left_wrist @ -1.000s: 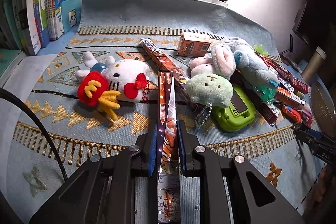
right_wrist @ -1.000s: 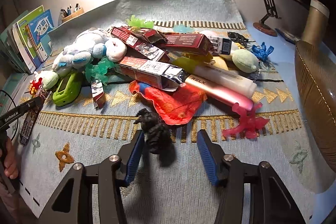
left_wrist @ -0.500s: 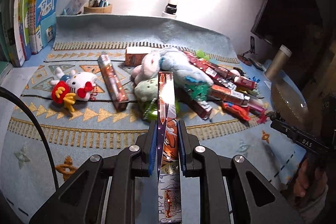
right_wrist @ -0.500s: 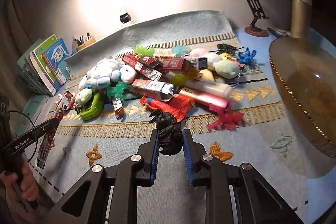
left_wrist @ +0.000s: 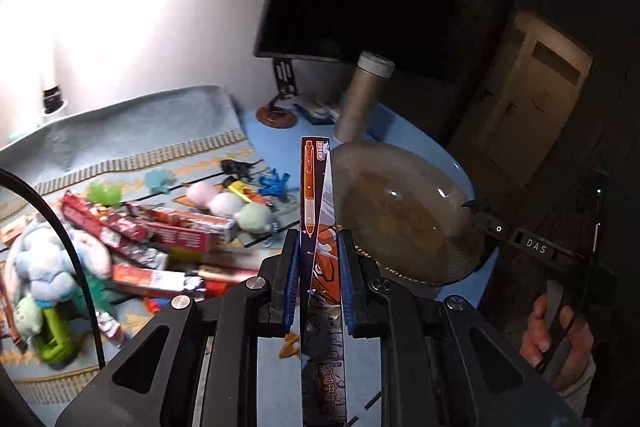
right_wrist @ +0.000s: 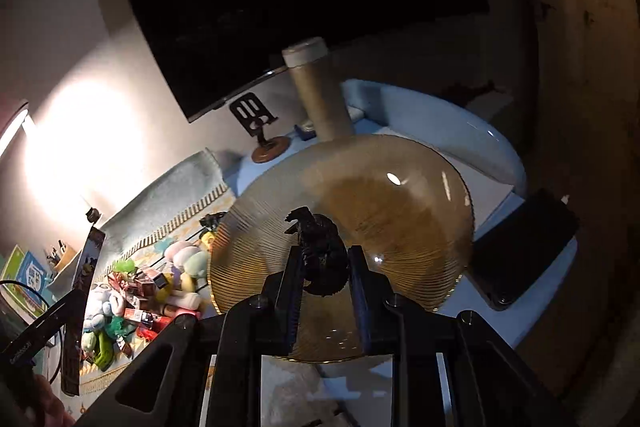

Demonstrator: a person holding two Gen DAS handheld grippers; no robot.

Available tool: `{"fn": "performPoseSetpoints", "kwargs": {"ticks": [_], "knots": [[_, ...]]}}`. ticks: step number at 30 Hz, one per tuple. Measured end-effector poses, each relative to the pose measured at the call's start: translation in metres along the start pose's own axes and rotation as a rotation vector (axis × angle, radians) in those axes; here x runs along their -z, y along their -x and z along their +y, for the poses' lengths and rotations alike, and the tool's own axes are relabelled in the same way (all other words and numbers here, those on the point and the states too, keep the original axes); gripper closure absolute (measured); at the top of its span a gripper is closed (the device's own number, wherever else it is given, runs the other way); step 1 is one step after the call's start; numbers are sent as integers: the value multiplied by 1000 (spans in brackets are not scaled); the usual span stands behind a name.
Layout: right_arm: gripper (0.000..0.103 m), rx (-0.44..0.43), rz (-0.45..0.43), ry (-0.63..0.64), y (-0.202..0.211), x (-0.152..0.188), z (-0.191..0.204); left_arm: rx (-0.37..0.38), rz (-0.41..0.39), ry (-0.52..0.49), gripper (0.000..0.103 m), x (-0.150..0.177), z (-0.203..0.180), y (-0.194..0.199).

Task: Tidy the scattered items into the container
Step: 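Drop the snack stick into the amber bowl while the right gripper drops a black figure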

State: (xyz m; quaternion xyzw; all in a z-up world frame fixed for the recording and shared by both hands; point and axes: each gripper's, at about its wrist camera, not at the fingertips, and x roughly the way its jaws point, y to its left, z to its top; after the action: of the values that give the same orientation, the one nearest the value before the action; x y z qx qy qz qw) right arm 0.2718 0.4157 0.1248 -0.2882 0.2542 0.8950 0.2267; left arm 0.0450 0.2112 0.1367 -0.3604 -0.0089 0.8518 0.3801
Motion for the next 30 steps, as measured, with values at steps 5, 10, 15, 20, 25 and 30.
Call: {"fn": "performPoseSetpoints", "kwargs": {"ticks": [5, 10, 15, 20, 25, 30], "knots": [[82, 45, 80, -2, -23, 2, -18, 132, 80, 28, 88, -22, -35, -66], [82, 86, 153, 15, -45, 6, -25, 179, 102, 14, 88, -37, -58, -109], [77, 86, 177, 7, -53, 3, -34, 230, 196, 108, 75, -37, -55, -161], [67, 87, 160, 21, -47, 4, -38, 270, 234, 193, 75, -30, -43, -168], [66, 52, 137, -11, -40, 5, -42, 278, 218, 187, 75, -27, -41, -146], [66, -17, 82, -58, -20, 5, -41, 271, 186, 161, 73, -21, -36, -116]]}}
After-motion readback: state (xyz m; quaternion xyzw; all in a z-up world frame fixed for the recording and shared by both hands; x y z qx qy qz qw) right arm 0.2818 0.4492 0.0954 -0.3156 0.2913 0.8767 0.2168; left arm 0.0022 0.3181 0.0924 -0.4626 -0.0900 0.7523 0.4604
